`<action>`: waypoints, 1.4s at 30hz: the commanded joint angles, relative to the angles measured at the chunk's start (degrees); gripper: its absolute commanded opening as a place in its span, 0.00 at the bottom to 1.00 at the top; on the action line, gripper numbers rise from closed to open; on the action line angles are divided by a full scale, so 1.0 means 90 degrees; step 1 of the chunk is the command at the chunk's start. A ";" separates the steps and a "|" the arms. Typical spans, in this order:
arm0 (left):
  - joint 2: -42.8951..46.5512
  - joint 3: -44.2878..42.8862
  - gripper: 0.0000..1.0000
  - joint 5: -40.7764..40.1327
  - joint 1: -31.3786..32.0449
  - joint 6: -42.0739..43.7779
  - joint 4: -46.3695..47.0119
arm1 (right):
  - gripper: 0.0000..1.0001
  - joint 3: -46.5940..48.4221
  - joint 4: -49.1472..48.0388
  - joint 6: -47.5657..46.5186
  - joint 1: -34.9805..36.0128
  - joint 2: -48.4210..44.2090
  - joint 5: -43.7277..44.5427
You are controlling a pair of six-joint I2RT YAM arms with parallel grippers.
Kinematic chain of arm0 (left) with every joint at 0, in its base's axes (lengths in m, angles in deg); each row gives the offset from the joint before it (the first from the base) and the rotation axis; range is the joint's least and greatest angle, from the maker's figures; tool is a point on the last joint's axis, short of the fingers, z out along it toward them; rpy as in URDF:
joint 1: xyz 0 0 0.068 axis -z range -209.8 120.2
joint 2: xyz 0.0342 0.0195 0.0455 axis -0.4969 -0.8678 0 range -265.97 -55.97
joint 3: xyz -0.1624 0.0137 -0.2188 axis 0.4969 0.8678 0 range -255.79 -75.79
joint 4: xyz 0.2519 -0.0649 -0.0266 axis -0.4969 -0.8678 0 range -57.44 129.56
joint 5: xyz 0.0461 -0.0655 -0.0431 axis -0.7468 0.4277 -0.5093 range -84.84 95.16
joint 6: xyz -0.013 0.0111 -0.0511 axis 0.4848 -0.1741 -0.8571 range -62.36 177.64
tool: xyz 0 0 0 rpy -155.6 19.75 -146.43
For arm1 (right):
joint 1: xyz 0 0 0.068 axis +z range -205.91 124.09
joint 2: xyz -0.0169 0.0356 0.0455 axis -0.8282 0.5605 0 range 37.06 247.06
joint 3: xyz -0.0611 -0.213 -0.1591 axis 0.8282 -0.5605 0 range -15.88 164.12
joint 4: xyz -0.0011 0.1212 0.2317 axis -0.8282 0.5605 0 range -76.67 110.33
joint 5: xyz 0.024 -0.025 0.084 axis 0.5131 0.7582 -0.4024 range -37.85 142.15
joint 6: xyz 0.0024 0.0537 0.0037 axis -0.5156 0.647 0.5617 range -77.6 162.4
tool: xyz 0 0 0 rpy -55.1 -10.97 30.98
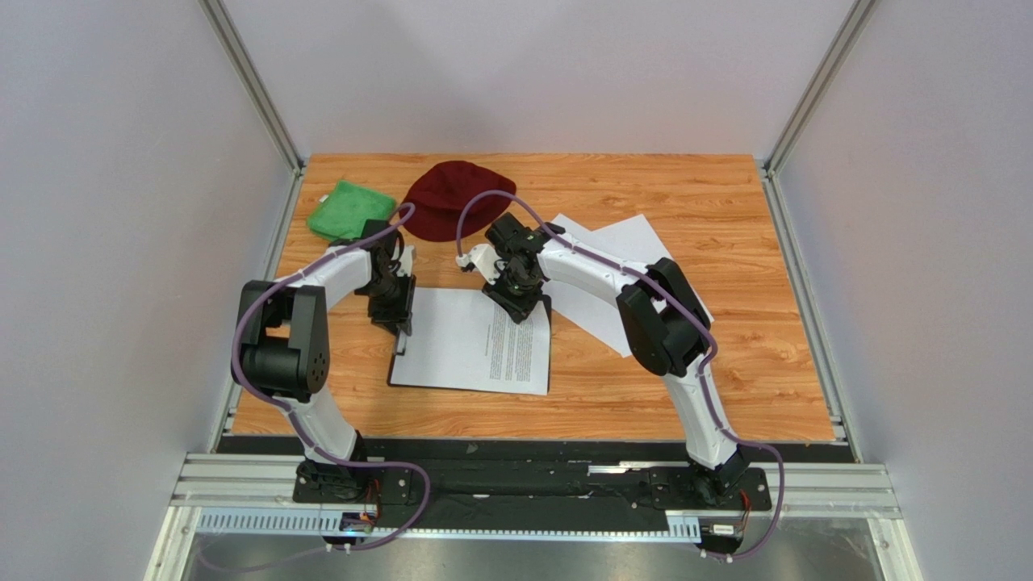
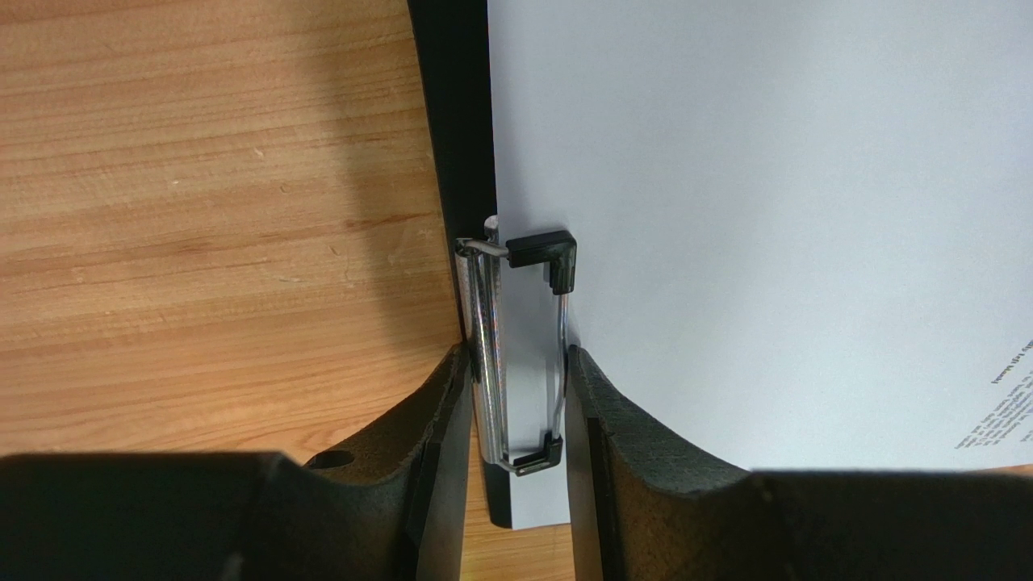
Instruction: Put the files into the folder
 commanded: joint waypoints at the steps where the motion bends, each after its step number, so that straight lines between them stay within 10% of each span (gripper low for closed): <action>1: -0.0047 -0.0284 0.13 -0.0122 0.0076 -0.0095 -0.0084 | 0.29 0.0293 -0.0111 0.0123 0.0034 -0.0002 0.0029; 11: 0.0079 -0.0333 0.43 -0.0395 0.0105 -0.0222 -0.0210 | 0.44 0.0469 -0.0140 0.0279 0.0034 0.0037 0.0126; 14: 0.0352 -0.0459 0.97 -0.0551 0.0105 -0.0232 -0.0396 | 0.50 0.0528 -0.0140 0.0377 0.0034 0.0017 0.0214; 18: 0.1045 -0.0743 0.98 -0.0650 0.0105 -0.0319 -0.0777 | 0.61 0.0654 -0.0130 0.0650 0.0024 -0.0109 0.0545; 19: 0.1220 -0.0772 0.98 -0.0804 0.0105 -0.0474 -0.0826 | 0.78 0.0742 -0.0121 0.0805 0.0034 -0.0129 0.0633; 28: 0.2004 -0.0031 0.73 0.0757 0.1293 -0.2183 0.0528 | 0.80 0.1164 0.0650 0.3459 -0.0998 -0.1133 0.3007; 36: 0.0609 -0.0710 0.73 0.0923 0.2672 -0.3160 0.2102 | 0.73 -0.3850 -0.1455 0.5483 -0.3909 -0.4012 0.0941; 42: -0.1529 -0.2837 0.65 0.1840 0.3172 -0.3804 0.3196 | 0.72 -0.4736 -0.2415 0.5368 -0.4937 -0.4534 0.0040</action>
